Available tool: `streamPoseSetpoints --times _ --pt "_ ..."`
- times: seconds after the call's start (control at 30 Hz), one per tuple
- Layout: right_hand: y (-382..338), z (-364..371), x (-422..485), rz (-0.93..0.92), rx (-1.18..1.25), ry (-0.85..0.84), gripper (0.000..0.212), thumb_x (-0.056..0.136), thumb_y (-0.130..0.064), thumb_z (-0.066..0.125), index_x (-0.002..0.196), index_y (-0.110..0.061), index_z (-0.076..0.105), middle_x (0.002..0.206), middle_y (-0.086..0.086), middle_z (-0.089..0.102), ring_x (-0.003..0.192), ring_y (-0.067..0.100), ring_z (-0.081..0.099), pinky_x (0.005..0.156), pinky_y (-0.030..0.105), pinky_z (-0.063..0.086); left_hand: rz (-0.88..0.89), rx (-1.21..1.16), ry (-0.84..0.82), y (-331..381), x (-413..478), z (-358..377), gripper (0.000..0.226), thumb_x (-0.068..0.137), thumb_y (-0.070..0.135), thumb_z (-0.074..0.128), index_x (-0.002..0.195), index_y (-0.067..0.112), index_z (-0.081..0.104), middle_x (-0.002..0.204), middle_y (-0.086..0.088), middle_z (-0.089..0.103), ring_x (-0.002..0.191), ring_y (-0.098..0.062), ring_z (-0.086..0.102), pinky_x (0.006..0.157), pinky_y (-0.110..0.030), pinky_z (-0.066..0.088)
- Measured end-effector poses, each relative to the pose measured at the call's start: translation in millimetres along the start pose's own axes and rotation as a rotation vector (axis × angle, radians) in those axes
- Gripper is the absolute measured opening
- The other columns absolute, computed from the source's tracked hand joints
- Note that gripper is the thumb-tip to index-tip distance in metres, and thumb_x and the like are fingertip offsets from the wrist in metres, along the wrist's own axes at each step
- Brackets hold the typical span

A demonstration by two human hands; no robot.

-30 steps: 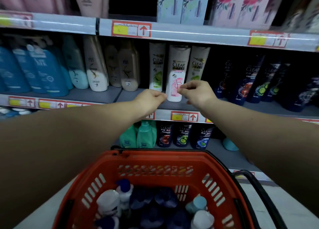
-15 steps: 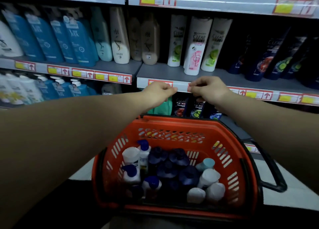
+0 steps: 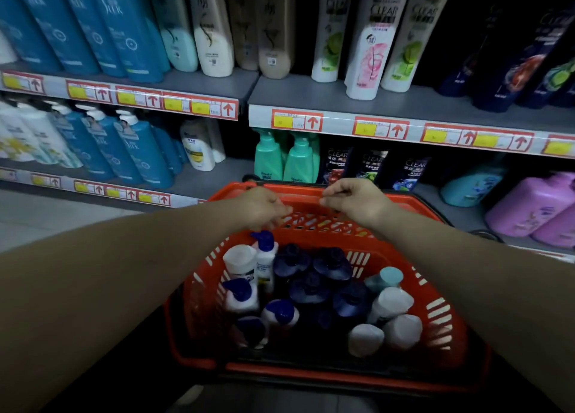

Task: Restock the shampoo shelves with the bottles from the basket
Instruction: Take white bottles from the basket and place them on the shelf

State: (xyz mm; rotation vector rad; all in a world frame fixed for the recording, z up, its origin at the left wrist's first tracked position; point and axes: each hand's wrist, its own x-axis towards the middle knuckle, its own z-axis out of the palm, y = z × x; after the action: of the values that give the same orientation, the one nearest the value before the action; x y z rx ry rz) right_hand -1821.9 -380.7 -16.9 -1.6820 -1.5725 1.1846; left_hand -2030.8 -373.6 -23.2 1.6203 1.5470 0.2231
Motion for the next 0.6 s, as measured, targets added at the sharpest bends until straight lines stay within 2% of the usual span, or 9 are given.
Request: streamPoseSetpoints --times 0.07,0.13,0.23,0.33,0.43,0.53,0.6 --pt "7.8 4.9 3.1 0.025 -0.018 -0.033 0.014 0.088 -0.017 0.073 0.1 -0.011 0.069 0.098 0.008 0.069 0.091 0.023 0.064 0.085 0.042 0.056 -0.021 0.142 -0.017 -20.1 3.1 0.8 0.024 0.092 0.034 0.061 0.087 0.01 0.066 0.091 -0.005 0.069 0.083 -0.019 0.063 0.069 -0.028 0.048" --pt "15.5 9.1 6.5 0.04 -0.038 -0.05 0.017 0.088 -0.017 0.072 0.103 -0.01 0.069 0.101 0.011 0.069 0.09 0.025 0.064 0.085 0.042 0.056 -0.037 0.403 -0.049 -38.8 4.9 1.8 0.026 0.09 0.031 0.063 0.093 0.006 0.07 0.096 -0.009 0.069 0.089 -0.023 0.062 0.071 -0.029 0.045" --pt "25.9 16.2 11.3 0.058 -0.049 -0.062 0.02 0.088 -0.017 0.072 0.105 -0.008 0.068 0.098 0.009 0.068 0.089 0.023 0.062 0.084 0.04 0.055 -0.099 0.708 -0.162 -56.0 5.9 7.0 0.04 0.088 0.032 0.064 0.119 0.007 0.062 0.118 -0.012 0.064 0.107 -0.027 0.059 0.079 -0.03 0.043" --pt "35.9 25.7 17.4 0.077 -0.024 -0.082 0.014 0.088 -0.016 0.072 0.1 -0.01 0.068 0.098 0.007 0.068 0.091 0.022 0.064 0.085 0.044 0.056 -0.125 0.716 -0.237 -66.3 12.4 15.1 0.059 0.085 0.029 0.069 0.137 0.013 0.046 0.133 -0.008 0.053 0.119 -0.026 0.053 0.087 -0.028 0.041" --pt "44.5 39.5 22.3 0.106 0.005 -0.112 0.01 0.086 -0.017 0.074 0.095 -0.015 0.069 0.101 0.003 0.069 0.092 0.021 0.065 0.082 0.041 0.057 -0.101 0.774 -0.257 -76.8 17.8 23.8 0.068 0.083 0.024 0.071 0.142 0.017 0.038 0.135 -0.007 0.052 0.12 -0.025 0.053 0.094 -0.03 0.044" --pt "52.9 55.8 23.0 0.131 0.008 -0.149 0.013 0.085 -0.017 0.075 0.097 -0.017 0.069 0.103 0.009 0.07 0.095 0.024 0.066 0.078 0.035 0.058 -0.064 0.833 -0.244 -83.4 19.8 28.9 0.068 0.083 0.02 0.071 0.142 0.02 0.037 0.133 -0.007 0.053 0.118 -0.026 0.054 0.094 -0.031 0.044" --pt "57.1 65.5 21.7 0.129 -0.011 -0.192 0.014 0.085 -0.018 0.075 0.097 -0.019 0.068 0.101 0.006 0.069 0.094 0.022 0.066 0.079 0.035 0.057 -0.045 0.825 -0.231 -84.7 20.9 27.5 0.065 0.084 0.02 0.07 0.141 0.021 0.04 0.133 -0.006 0.053 0.118 -0.025 0.054 0.092 -0.029 0.043"
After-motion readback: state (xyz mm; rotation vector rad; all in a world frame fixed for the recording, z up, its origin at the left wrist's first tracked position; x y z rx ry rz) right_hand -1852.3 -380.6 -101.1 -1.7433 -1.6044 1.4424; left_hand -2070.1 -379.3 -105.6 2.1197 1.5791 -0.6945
